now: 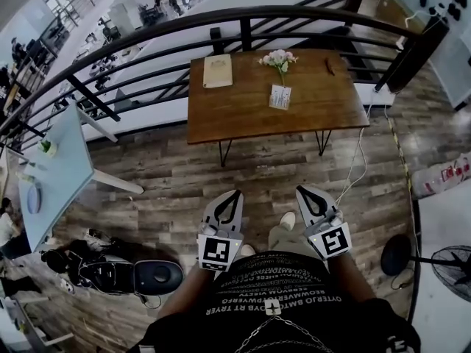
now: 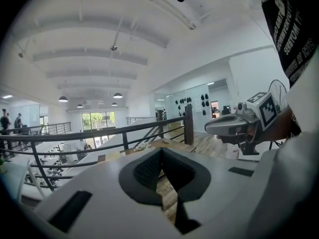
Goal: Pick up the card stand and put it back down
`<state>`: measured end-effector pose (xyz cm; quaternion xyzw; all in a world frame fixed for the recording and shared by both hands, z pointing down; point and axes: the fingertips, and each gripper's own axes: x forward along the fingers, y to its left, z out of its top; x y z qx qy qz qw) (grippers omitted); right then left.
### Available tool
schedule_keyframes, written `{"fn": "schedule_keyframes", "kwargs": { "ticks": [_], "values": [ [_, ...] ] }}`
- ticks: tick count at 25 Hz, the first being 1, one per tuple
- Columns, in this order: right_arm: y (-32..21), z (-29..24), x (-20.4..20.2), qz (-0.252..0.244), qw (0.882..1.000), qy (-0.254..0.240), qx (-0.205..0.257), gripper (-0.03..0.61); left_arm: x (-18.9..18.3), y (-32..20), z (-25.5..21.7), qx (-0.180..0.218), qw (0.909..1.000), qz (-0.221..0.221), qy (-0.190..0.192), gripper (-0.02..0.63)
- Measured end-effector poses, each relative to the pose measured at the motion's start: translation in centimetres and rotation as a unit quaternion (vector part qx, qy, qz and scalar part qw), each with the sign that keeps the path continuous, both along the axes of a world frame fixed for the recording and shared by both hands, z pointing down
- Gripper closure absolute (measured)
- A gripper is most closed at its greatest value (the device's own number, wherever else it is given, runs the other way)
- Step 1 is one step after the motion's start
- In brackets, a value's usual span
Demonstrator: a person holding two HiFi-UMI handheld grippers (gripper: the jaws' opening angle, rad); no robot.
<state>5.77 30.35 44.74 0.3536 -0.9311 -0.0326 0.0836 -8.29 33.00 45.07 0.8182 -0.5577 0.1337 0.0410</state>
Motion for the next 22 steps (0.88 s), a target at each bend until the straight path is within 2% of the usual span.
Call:
{"fn": "schedule_keyframes", "kwargs": {
  "ticks": [10, 14, 22],
  "values": [
    [-7.1, 0.7, 5.2, 0.024, 0.999, -0.021, -0.026, 0.565, 5.1, -8.7, 0.2, -0.005, 0.9994, 0.029, -0.019, 0.594],
    [-9.4, 0.3, 7.2, 0.022, 0.999, -0.025, -0.032, 0.565, 7.6, -11.9, -1.1, 0.003, 0.9994, 0.034, -0.009, 0.594],
    [-13.1, 0.3, 8.6, 0.005, 0.998, -0.032, -0.045, 0.565, 9.6, -14.6, -1.5, 0.001, 0.9994, 0.031, -0.011, 0.594]
  ]
}}
